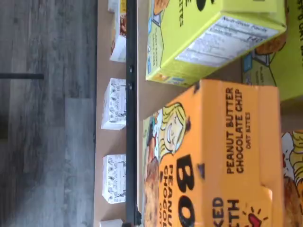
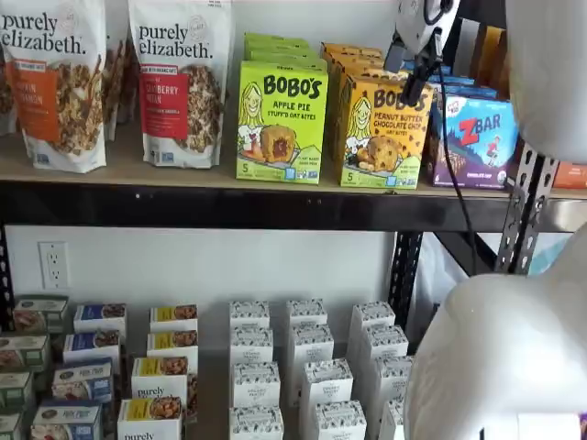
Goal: Pick up the orange box on the top shelf, the fifth box from the left
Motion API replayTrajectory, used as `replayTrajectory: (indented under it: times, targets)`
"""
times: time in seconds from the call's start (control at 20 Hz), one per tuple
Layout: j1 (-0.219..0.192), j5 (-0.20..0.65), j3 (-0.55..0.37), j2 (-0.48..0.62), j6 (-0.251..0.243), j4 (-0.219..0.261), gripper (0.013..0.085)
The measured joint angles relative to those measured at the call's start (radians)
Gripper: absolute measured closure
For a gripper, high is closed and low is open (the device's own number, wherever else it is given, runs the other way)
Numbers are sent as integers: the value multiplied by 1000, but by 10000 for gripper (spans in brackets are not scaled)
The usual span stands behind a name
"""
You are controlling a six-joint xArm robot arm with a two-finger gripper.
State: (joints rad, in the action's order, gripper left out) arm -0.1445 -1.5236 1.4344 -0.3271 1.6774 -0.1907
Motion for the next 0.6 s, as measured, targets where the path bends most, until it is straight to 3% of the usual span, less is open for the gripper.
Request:
replayTrajectory:
  times: [0.6]
  targets:
    - [39,-80,72,80,-24,78,130]
